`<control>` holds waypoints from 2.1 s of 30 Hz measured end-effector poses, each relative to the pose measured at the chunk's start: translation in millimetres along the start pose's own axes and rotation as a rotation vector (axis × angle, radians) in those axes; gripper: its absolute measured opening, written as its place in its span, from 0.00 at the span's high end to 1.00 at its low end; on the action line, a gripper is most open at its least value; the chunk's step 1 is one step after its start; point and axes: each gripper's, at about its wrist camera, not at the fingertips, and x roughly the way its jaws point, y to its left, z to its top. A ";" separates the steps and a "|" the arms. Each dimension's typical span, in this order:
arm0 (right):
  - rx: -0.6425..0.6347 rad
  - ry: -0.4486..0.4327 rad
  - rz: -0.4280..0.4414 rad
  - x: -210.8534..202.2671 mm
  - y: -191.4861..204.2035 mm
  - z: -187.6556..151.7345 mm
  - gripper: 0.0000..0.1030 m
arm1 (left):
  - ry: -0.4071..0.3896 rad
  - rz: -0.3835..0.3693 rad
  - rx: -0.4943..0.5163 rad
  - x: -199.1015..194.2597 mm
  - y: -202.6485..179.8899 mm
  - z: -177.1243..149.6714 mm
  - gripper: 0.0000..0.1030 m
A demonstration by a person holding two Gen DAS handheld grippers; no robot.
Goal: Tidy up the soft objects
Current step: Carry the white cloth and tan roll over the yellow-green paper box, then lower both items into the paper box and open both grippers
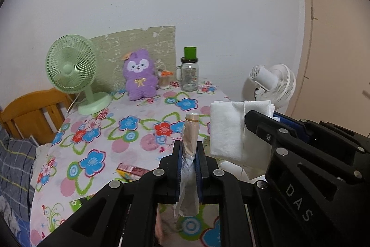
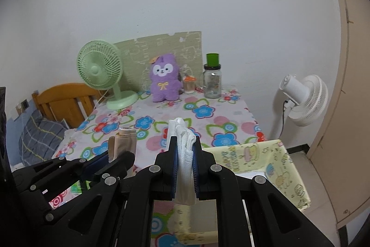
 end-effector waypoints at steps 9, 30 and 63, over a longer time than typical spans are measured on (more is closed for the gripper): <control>0.031 0.001 -0.052 0.3 -31.5 0.4 0.86 | -0.005 -0.026 0.040 14.3 -30.5 7.9 0.92; 0.113 0.069 -0.167 31.8 -106.2 -11.6 0.86 | 0.096 -0.113 0.055 78.7 -77.4 8.9 0.92; 0.142 0.188 -0.154 66.6 -109.6 -26.2 0.22 | 0.179 -0.067 0.071 96.2 -81.8 1.0 0.09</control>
